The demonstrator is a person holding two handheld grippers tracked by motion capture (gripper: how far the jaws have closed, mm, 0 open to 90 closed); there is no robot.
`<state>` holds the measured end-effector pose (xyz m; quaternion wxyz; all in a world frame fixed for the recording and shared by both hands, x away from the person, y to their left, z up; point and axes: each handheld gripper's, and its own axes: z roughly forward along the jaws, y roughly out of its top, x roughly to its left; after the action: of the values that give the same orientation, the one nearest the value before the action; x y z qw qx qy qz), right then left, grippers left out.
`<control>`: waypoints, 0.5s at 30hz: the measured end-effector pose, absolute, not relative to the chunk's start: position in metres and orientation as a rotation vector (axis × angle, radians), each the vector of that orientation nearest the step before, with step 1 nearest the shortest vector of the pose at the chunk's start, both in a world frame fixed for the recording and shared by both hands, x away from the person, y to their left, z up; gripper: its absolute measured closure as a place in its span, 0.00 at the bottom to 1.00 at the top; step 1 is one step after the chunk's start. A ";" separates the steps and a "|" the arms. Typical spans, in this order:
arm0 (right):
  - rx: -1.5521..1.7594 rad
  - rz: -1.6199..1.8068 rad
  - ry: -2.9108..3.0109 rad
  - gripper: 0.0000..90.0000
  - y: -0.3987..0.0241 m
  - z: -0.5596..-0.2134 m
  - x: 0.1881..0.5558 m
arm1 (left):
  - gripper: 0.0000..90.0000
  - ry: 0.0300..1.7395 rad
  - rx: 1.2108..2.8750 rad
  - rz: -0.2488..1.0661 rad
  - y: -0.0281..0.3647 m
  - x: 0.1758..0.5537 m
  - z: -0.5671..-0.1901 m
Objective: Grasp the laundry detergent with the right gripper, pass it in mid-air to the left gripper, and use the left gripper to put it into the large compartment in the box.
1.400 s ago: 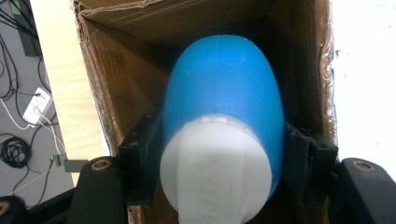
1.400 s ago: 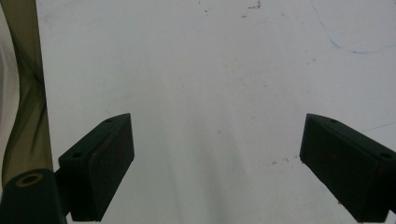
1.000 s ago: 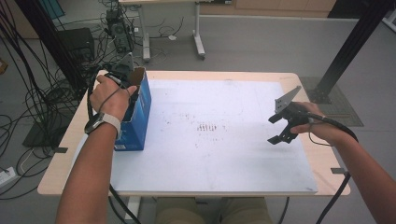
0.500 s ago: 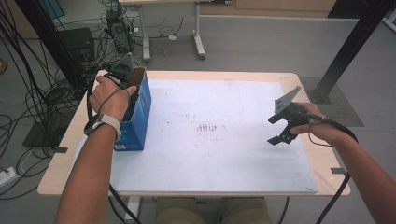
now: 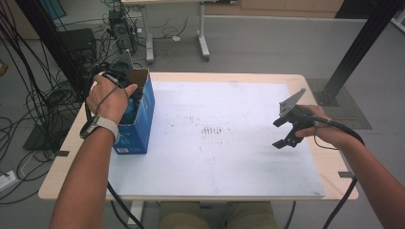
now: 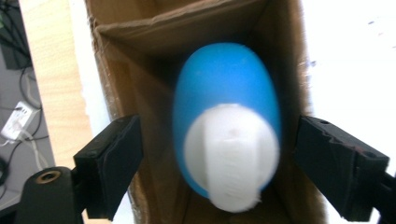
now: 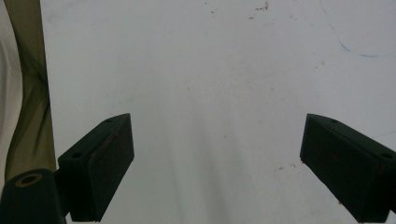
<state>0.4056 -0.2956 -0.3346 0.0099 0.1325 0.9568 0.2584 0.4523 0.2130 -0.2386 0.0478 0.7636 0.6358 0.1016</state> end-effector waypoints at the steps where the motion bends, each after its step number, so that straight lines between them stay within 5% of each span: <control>1: 0.413 0.807 2.988 0.11 -0.296 -0.335 0.405 | 0.17 1.927 2.328 0.314 0.212 0.452 -0.236; 15: 0.435 0.792 2.974 0.11 -0.302 -0.329 0.403 | 0.12 1.632 2.405 0.317 0.185 0.439 -0.188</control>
<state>0.4030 -0.3025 -0.3291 0.0164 0.1401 0.9567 0.2547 0.4392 0.1854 -0.1884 0.1088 0.8177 0.5550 0.1078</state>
